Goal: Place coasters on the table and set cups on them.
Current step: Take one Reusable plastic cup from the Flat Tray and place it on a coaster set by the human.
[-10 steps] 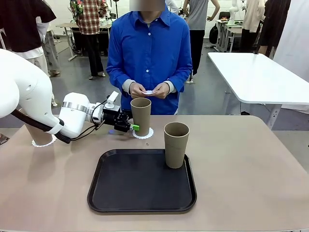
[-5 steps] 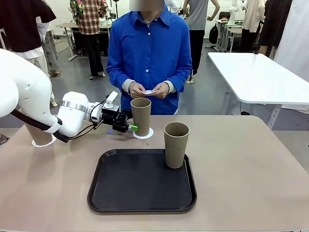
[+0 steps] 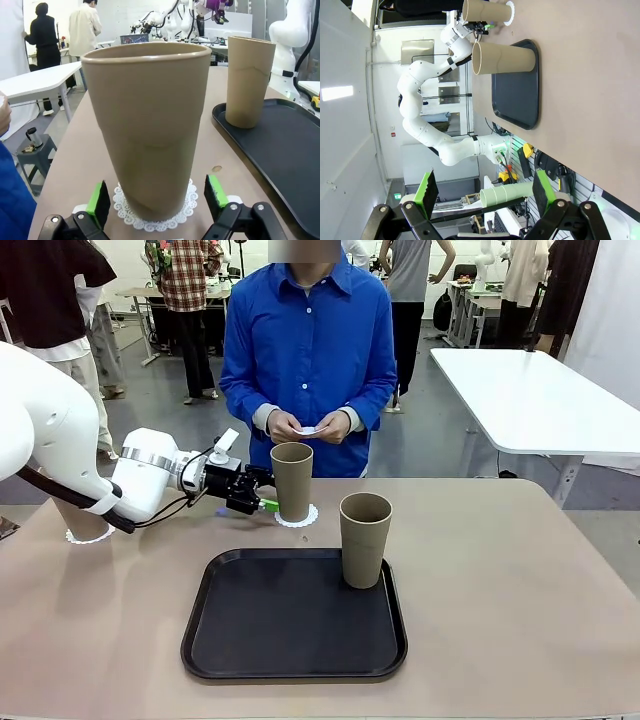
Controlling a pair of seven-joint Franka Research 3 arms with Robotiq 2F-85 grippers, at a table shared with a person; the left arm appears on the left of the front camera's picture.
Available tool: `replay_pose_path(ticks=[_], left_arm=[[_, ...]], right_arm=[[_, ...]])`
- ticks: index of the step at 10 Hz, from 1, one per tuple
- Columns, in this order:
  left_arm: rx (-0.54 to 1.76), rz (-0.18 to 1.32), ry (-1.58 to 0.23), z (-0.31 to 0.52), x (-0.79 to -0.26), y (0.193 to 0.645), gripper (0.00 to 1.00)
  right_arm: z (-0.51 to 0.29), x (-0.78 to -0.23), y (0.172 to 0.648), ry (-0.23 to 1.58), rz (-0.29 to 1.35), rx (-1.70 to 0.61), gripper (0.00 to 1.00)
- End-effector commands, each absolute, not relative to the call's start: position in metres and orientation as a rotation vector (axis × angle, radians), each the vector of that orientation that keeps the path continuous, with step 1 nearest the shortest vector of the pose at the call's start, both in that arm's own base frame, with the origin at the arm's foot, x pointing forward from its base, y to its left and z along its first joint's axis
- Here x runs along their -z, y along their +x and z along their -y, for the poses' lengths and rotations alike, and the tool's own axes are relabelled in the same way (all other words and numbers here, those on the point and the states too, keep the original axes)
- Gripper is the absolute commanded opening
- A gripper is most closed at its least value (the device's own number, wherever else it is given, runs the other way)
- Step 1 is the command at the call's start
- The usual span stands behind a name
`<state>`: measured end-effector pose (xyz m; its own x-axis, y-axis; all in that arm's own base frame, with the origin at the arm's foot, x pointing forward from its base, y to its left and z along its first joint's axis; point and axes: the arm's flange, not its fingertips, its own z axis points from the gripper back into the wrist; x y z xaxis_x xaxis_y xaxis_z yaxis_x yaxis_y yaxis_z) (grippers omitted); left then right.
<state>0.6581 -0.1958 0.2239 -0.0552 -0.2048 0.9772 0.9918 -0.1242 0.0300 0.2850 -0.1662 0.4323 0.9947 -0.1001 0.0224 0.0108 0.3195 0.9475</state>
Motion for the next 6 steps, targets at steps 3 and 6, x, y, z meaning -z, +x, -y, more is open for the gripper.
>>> replay_pose_path(ticks=[3,6], left_arm=[[1.545,0.78,-0.748,0.174,-0.267,0.622,1.0],[1.684,0.479,-0.516,0.173,-0.323,0.58,1.0]], right_arm=[[0.166,-0.432,0.284,1.255,0.086,0.068,1.0],[0.166,-0.432,0.284,1.255,0.086,0.068,1.0]])
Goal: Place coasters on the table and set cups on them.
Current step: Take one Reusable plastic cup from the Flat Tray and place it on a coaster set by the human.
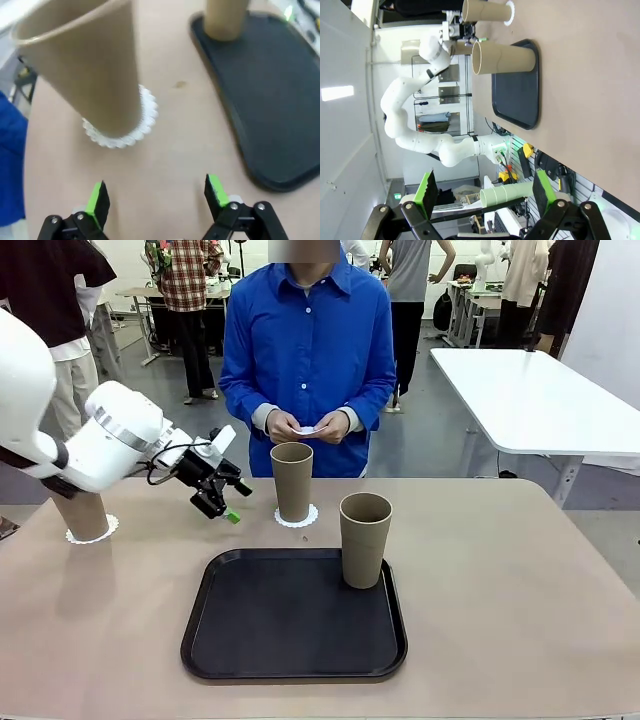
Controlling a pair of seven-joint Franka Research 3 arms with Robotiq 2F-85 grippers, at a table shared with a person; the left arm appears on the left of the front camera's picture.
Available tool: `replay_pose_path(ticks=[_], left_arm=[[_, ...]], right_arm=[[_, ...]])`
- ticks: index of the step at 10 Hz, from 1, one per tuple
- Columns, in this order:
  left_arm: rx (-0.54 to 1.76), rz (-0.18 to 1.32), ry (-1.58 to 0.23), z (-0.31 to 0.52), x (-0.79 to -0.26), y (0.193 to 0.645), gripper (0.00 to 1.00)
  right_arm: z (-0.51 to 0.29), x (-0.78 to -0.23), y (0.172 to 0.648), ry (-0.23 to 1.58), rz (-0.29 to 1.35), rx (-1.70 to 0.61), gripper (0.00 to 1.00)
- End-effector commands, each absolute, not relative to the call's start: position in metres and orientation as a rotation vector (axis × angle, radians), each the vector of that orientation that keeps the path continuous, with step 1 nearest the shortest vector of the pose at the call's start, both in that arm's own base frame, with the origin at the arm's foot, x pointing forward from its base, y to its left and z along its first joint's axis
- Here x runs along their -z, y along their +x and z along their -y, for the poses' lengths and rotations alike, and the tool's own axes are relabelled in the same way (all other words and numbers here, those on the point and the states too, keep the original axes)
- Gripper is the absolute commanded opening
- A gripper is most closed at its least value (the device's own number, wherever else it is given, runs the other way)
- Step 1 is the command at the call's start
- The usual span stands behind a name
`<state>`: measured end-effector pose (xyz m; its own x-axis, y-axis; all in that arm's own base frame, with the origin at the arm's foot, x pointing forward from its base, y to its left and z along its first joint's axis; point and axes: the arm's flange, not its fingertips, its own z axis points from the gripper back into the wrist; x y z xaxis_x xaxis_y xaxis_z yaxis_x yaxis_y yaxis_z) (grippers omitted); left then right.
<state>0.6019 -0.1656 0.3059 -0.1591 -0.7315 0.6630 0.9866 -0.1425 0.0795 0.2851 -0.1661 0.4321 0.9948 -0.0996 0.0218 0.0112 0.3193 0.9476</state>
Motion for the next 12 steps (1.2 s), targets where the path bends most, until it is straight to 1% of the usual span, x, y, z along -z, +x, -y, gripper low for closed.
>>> replay_pose_path(ticks=[1,4,5,6,7,8,10,12], left_arm=[[1.723,0.423,-0.459,0.176,-0.346,0.563,1.0],[1.739,0.28,-0.33,0.179,-0.403,0.528,1.0],[1.714,0.255,-0.315,0.182,-0.418,0.514,1.0],[1.537,0.259,-0.304,0.191,-0.438,0.491,1.0],[1.362,0.234,-0.231,0.2,-0.452,0.475,1.0],[1.317,0.236,-0.209,0.204,-0.467,0.468,1.0],[1.154,0.291,-0.106,0.209,-0.488,0.46,1.0],[1.126,0.295,-0.033,0.211,-0.505,0.447,1.0]], right_arm=[[0.166,-0.432,0.284,1.255,0.086,0.068,1.0],[0.166,-0.432,0.284,1.255,0.086,0.068,1.0],[0.166,-0.432,0.284,1.255,0.086,0.068,1.0],[0.166,-0.432,0.284,1.255,0.086,0.068,1.0],[0.166,-0.432,0.284,1.255,0.086,0.068,1.0],[0.166,-0.432,0.284,1.255,0.086,0.068,1.0],[0.166,-0.432,0.284,1.255,0.086,0.068,1.0],[0.166,-0.432,0.284,1.255,0.086,0.068,1.0]])
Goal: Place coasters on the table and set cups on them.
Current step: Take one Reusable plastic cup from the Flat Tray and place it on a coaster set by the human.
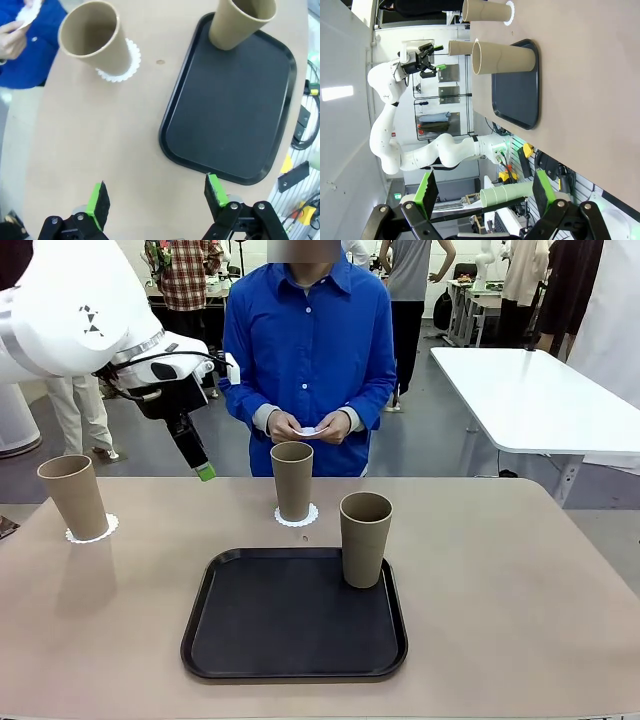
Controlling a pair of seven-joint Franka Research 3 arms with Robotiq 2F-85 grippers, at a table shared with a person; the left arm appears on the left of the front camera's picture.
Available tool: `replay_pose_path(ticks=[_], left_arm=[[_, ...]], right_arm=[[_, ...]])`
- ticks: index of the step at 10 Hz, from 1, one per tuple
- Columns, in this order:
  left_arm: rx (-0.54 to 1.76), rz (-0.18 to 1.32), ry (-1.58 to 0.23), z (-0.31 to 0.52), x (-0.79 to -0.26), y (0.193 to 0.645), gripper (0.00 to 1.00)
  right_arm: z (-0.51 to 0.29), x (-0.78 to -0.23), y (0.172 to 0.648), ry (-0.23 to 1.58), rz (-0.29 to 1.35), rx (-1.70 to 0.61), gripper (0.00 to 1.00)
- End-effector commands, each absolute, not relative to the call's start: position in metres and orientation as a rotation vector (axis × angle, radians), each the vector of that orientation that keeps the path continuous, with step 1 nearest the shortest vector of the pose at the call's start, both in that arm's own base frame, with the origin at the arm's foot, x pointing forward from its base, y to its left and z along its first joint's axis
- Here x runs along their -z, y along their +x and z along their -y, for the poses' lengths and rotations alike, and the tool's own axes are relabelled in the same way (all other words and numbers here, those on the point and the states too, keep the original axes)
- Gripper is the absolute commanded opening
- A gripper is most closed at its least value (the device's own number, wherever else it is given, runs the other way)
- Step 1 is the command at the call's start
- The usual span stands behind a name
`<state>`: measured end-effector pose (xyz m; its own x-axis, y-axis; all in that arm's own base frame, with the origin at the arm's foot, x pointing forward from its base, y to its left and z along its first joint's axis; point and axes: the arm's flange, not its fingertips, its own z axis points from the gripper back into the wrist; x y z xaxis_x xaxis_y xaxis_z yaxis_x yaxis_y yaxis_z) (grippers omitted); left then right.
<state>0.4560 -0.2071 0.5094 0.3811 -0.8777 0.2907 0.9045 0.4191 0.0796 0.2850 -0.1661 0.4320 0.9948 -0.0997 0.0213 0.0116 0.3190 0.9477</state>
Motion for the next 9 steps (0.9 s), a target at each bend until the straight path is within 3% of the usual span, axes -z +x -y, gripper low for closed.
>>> replay_pose_path(ticks=[1,2,9], left_arm=[[1.147,0.301,-0.015,0.208,-0.508,0.445,1.0],[1.139,0.308,-0.098,0.207,-0.509,0.456,1.0],[1.139,0.308,-0.098,0.207,-0.509,0.456,1.0]], right_arm=[[0.166,-0.432,0.284,1.255,0.086,0.068,1.0],[0.166,-0.432,0.284,1.255,0.086,0.068,1.0],[0.166,-0.432,0.284,1.255,0.086,0.068,1.0]])
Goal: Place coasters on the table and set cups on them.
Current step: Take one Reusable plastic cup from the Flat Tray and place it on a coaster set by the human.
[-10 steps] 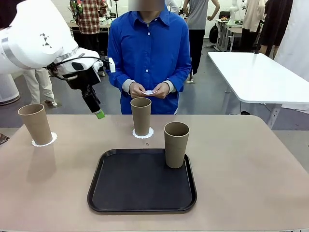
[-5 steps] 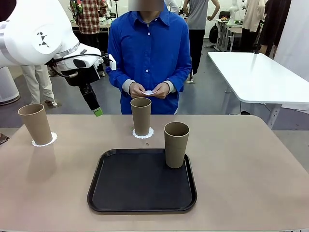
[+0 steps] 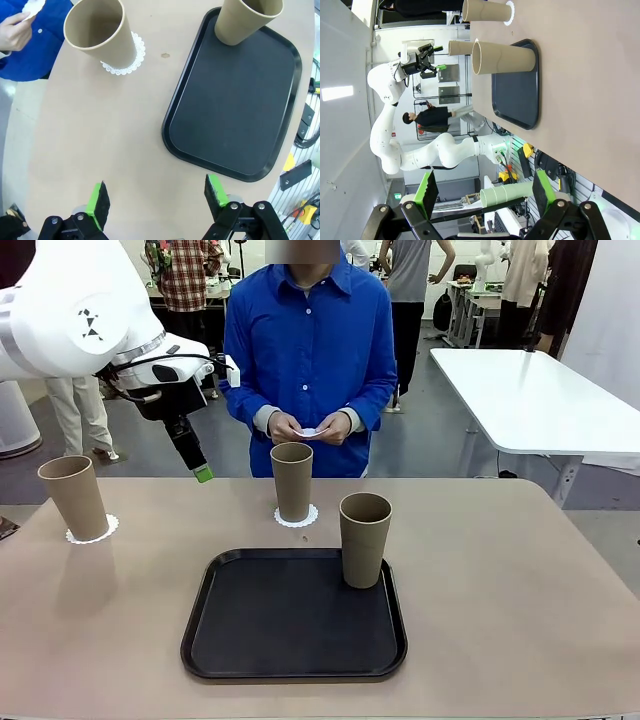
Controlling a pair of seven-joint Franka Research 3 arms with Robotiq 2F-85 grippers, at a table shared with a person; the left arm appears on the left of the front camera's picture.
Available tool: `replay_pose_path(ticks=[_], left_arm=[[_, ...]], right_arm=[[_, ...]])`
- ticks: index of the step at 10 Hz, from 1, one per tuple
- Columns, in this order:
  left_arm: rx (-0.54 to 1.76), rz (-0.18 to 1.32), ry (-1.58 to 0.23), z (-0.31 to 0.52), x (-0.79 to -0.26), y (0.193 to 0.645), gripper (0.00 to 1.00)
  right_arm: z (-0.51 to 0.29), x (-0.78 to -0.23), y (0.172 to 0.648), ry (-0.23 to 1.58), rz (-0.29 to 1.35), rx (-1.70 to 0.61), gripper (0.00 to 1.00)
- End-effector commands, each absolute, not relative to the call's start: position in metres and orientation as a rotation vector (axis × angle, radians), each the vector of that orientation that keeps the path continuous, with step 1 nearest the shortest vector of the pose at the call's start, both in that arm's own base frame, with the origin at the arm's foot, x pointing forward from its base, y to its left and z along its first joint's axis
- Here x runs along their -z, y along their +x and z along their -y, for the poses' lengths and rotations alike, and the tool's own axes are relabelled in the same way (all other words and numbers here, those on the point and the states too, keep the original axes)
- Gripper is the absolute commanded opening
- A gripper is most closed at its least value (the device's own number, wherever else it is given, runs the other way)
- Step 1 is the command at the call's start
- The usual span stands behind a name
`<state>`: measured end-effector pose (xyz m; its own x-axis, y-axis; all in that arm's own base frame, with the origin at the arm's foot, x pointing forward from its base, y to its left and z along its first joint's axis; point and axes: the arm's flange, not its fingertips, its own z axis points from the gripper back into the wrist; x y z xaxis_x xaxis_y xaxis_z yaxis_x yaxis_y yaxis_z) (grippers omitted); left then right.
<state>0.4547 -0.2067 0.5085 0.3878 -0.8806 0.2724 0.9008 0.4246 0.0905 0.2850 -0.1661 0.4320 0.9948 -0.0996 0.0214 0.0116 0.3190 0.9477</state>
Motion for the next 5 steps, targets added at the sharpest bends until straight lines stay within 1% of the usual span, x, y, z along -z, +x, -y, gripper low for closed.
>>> replay_pose_path(ticks=[1,2,3,5], left_arm=[[1.135,0.298,-0.076,0.207,-0.508,0.455,1.0],[0.979,0.32,-0.114,0.197,-0.501,0.431,1.0],[0.923,0.286,-0.197,0.178,-0.511,0.414,1.0],[0.76,0.248,-0.196,0.138,-0.51,0.36,1.0]], right_arm=[[0.166,-0.432,0.284,1.255,0.086,0.068,1.0],[0.166,-0.432,0.284,1.255,0.086,0.068,1.0],[0.166,-0.432,0.284,1.255,0.086,0.068,1.0],[0.166,-0.432,0.284,1.255,0.086,0.068,1.0]])
